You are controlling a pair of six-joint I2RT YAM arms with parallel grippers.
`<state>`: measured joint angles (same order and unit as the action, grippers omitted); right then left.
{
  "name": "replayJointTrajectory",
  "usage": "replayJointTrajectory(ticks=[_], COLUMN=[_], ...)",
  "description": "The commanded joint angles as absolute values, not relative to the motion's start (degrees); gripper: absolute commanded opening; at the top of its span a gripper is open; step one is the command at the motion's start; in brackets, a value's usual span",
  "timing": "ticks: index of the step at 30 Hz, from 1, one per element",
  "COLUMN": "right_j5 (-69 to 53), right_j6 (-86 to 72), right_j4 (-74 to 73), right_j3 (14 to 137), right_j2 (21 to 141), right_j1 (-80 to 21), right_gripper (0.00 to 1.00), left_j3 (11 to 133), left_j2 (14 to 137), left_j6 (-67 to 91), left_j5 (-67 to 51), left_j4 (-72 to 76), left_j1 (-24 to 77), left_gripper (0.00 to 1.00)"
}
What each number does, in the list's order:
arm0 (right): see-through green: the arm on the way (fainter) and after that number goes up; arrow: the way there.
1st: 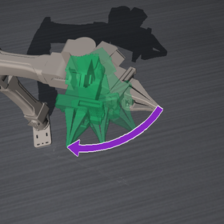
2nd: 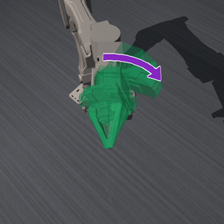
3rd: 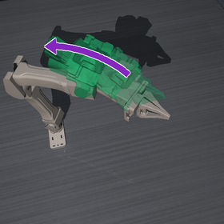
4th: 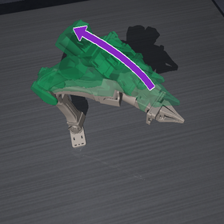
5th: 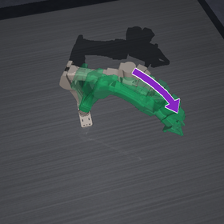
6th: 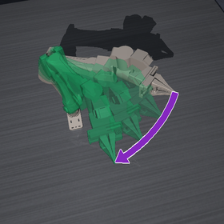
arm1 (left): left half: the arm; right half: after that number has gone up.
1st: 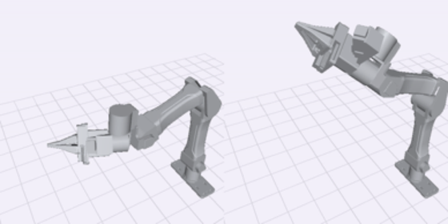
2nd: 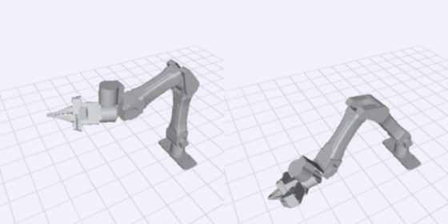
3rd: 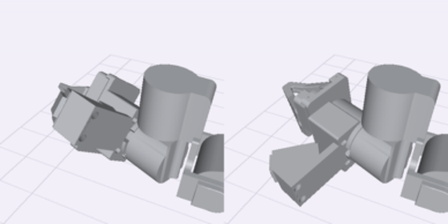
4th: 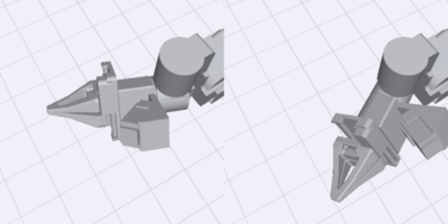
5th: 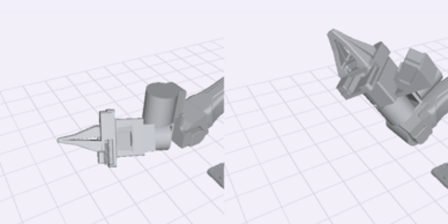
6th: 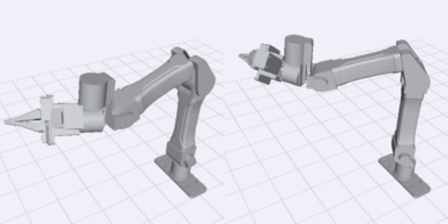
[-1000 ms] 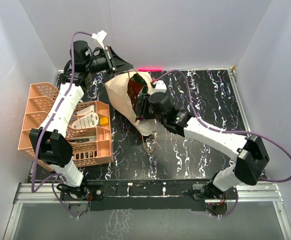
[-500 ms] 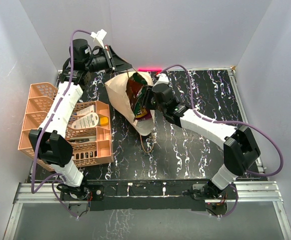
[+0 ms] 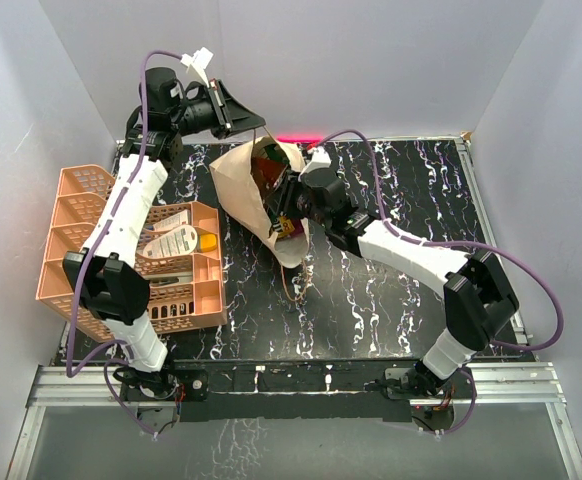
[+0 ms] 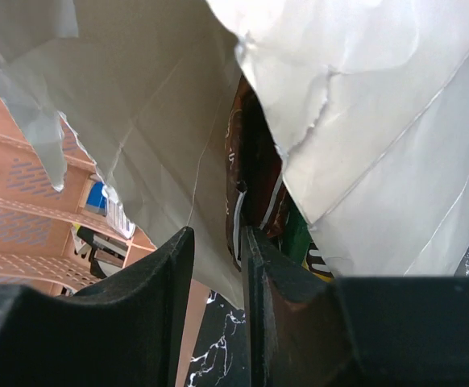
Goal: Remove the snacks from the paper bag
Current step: Take out the snack from the paper bag.
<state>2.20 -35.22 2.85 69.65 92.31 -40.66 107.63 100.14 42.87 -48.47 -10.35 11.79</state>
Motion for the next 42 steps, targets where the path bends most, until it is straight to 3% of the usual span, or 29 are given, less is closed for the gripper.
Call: replayJointTrajectory(ticks=[1,6,21,23,27,37,42], right_j5=[3.9,5.0,1.3,0.9,2.5,-7.1,-11.6], right_j6=[-35.0,-34.7,-37.1,-37.7,-37.7,-36.0,-36.3], right_j4=[4.7,2.6,2.3,2.8,1.9,-6.1,-9.6], right_j3=[74.0,77.6,82.3,82.4,84.0,100.9,109.5], right_j2=[93.5,96.5,104.8,105.2,104.2,103.1,104.0], right_j1=[-40.8,-40.8,-40.8,-40.7,-40.3,-32.3,-30.9], right_gripper=[0.31,0.24,0.31,0.27,0.08,0.07,0.07], left_j3=[112.6,113.5,115.8,117.0,119.8,114.6,117.8], left_j2=[99.4,99.7,100.0,100.4,101.4,99.5,102.7], left_j6=[45.8,45.9,47.4,48.2,48.9,49.2,57.5], left_j5=[-49.3,-49.2,-49.7,-49.7,-49.8,-49.6,-47.6], left_j4=[-6.5,-7.1,-6.5,-5.8,-6.0,-4.7,0.3], left_j1=[11.6,11.3,10.5,10.3,9.5,7.1,2.6], left_gripper=[0.0,0.0,0.0,0.0,0.0,0.0,0.0])
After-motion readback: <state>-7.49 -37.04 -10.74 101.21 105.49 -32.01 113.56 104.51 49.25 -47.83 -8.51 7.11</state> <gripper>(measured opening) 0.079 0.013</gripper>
